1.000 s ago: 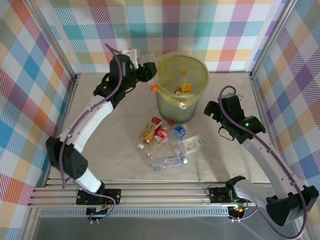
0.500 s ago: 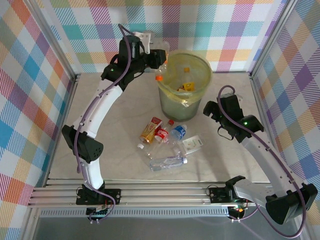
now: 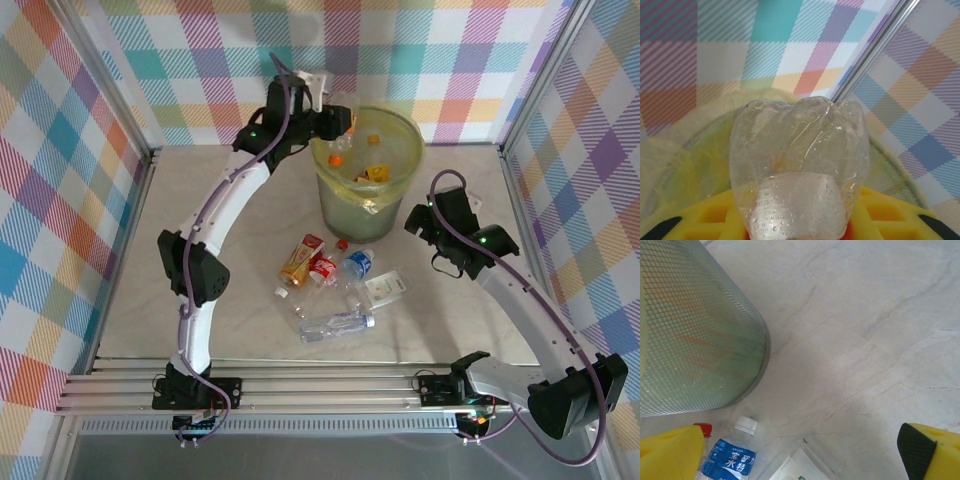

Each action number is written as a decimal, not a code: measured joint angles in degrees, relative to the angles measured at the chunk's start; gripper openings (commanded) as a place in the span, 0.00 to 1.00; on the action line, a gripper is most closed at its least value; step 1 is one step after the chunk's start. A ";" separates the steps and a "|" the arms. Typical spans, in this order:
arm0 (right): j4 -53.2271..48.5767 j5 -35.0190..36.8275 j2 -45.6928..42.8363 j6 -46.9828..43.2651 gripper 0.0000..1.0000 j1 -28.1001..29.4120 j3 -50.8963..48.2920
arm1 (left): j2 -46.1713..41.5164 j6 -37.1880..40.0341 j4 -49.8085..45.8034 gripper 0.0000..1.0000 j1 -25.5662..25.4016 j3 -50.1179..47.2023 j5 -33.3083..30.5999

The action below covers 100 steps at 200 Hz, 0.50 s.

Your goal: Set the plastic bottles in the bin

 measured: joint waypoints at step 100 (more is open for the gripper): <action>-4.94 -3.28 -1.84 6.82 1.00 0.00 -7.45 | 3.02 2.54 -2.45 0.80 -0.87 1.11 -0.04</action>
